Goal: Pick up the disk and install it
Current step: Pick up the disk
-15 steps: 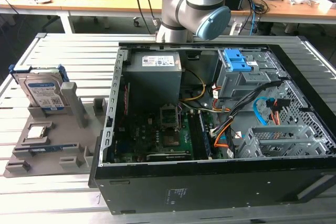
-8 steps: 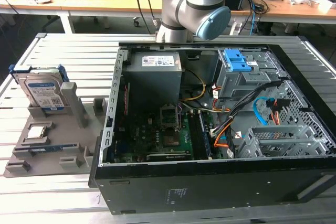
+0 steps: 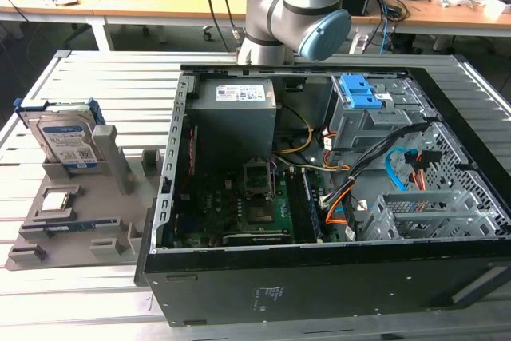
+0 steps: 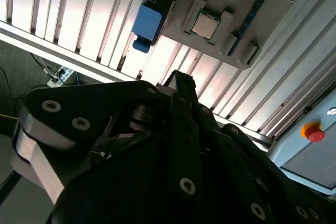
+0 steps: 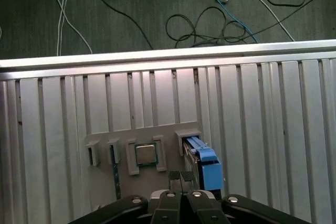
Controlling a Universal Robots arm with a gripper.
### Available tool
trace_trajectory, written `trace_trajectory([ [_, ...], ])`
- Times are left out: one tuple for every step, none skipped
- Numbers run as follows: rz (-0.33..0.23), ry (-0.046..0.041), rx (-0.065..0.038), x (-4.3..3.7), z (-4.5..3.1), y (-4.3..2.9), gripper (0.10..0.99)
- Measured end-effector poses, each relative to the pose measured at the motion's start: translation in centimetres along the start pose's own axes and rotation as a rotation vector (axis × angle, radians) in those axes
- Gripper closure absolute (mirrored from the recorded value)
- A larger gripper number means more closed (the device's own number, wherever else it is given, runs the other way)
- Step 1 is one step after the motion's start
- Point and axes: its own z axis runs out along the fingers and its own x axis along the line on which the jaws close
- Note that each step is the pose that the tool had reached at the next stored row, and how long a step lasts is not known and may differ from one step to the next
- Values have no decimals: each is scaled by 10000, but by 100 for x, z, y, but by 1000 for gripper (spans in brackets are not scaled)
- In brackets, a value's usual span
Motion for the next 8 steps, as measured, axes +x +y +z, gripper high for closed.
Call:
trace_trajectory([
  [-2,0,-1,0,0,0,980],
  [-1,0,-1,0,0,0,980],
  [-2,0,0,0,0,0,980],
  [-2,0,0,0,0,0,980],
  [-3,0,0,0,0,0,980],
  [-3,0,0,0,0,0,980],
  [-3,0,-1,0,0,0,973],
  [-3,0,0,0,0,0,851],
])
